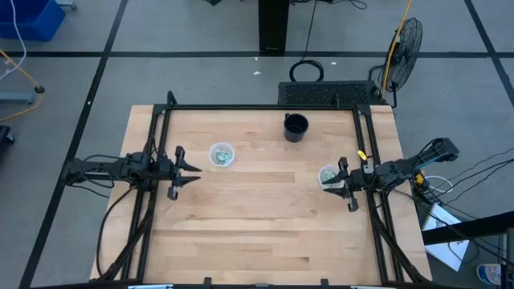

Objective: Pick and place items into bin
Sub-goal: Return to Home Position

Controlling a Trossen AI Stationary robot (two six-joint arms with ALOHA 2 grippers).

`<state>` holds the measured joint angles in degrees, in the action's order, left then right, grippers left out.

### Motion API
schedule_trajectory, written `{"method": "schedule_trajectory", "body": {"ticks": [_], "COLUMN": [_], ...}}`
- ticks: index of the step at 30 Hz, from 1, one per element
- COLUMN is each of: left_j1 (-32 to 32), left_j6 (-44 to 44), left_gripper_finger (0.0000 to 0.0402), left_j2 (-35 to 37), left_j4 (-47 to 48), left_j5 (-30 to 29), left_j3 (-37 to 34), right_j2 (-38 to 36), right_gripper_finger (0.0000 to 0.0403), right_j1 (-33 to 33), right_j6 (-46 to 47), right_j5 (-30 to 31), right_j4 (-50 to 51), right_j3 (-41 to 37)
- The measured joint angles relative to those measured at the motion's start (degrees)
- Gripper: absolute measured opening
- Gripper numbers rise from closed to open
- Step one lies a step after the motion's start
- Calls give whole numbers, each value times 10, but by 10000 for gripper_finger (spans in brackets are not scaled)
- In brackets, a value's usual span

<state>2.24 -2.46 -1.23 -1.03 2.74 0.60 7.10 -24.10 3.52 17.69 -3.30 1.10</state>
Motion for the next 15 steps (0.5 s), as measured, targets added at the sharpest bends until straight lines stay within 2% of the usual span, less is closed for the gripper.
{"method": "schedule_trajectory", "body": {"ticks": [15], "left_j1": [0], "left_j6": [2], "left_gripper_finger": [118], "left_j2": [0], "left_j4": [-2], "left_j5": [-24], "left_j3": [0], "right_j2": [3], "right_gripper_finger": [95], "right_j1": [0], "right_j6": [2], "right_j5": [1], "right_j4": [-20], "right_j3": [0]}}
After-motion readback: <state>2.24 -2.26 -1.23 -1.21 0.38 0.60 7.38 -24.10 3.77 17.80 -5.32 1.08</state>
